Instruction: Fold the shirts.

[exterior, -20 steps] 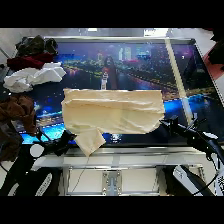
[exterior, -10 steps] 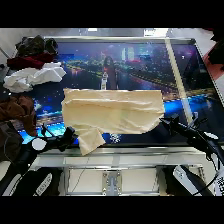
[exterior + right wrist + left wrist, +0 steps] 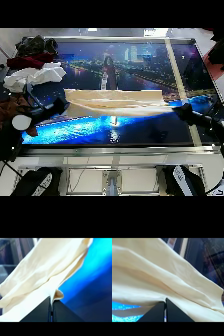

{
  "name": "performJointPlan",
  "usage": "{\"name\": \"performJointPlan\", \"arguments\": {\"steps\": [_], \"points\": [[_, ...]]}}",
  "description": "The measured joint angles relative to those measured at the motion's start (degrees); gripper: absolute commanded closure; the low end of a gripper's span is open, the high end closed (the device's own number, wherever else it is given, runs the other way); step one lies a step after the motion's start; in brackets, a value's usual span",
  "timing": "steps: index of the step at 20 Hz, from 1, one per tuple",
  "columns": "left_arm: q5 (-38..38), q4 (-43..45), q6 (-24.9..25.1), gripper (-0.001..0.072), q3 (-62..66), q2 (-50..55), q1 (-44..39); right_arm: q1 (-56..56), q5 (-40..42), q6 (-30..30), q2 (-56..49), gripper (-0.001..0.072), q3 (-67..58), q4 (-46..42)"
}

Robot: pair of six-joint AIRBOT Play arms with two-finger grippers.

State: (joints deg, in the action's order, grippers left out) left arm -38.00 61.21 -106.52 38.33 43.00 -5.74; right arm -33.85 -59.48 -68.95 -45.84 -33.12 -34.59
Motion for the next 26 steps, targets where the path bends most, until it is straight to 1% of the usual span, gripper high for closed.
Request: {"name": "performJointPlan", "arguments": {"steps": [4, 8, 10, 12, 15, 18, 19, 20, 21, 22, 23, 25, 26], "points": [[-1.11, 5.25, 5.22, 0.0692, 12.46, 12.15, 0.0, 5.44, 6.97, -1.18, -3.26, 0.0688, -6.95, -5.97], [-2.32, 7.93, 9.11, 0.0692, 21.18, 26.67, -0.98, 13.31, 15.23, -1.42, -14.25, 0.0688, -11.69, -8.52], [-1.79, 8.72, 10.38, 0.0692, 23.98, 32.72, -1.38, 16.59, 20.13, -1.46, -20.98, 0.0688, -14.34, -9.01], [-1.33, 9.84, 10.97, 0.0692, 26.01, 37.97, -1.55, 18.8, 23.26, -1.55, -27.39, 0.0688, -17.38, -9.31], [-0.57, 11.28, 11.54, 0.0692, 27.61, 44.04, -1.66, 20.46, 26.25, -1.6, -35.23, 0.0688, -21.64, -9.44], [0.35, 11.87, 11.78, 0.069, 28.2, 47.93, -1.73, 21.03, 27.58, -1.7, -40.33, 0.0686, -24.15, -9.62], [0.85, 11.85, 11.78, 0.0656, 28.41, 48.63, -1.73, 21.14, 27.8, -1.7, -41.42, 0.0683, -24.65, -9.84], [1.42, 11.56, 11.85, 0.0512, 28.87, 49.2, -1.73, 21.2, 27.87, -1.73, -42.1, 0.0653, -24.98, -10.27], [2.01, 11.06, 11.89, 0.0245, 29.7, 49.57, -1.73, 21.18, 27.85, -1.75, -42.62, 0.0536, -25.33, -10.69], [2.32, 10.67, 12.07, 0.0147, 30.88, 49.75, -1.73, 20.92, 27.58, -1.75, -42.88, 0.0366, -25.81, -11.1], [2.4, 10.36, 12.5, 0.0147, 32.35, 49.81, -1.73, 20.5, 26.64, -1.7, -42.93, 0.0293, -26.62, -11.78], [1.77, 9.99, 13.57, 0.0147, 36.04, 49.46, -1.73, 18.88, 23.12, -1.68, -42.25, 0.0292, -29.0, -14.03], [1.38, 9.75, 14.01, 0.0147, 38.03, 48.94, -1.73, 17.77, 21.29, -1.66, -41.62, 0.0234, -30.42, -15.34]]}}
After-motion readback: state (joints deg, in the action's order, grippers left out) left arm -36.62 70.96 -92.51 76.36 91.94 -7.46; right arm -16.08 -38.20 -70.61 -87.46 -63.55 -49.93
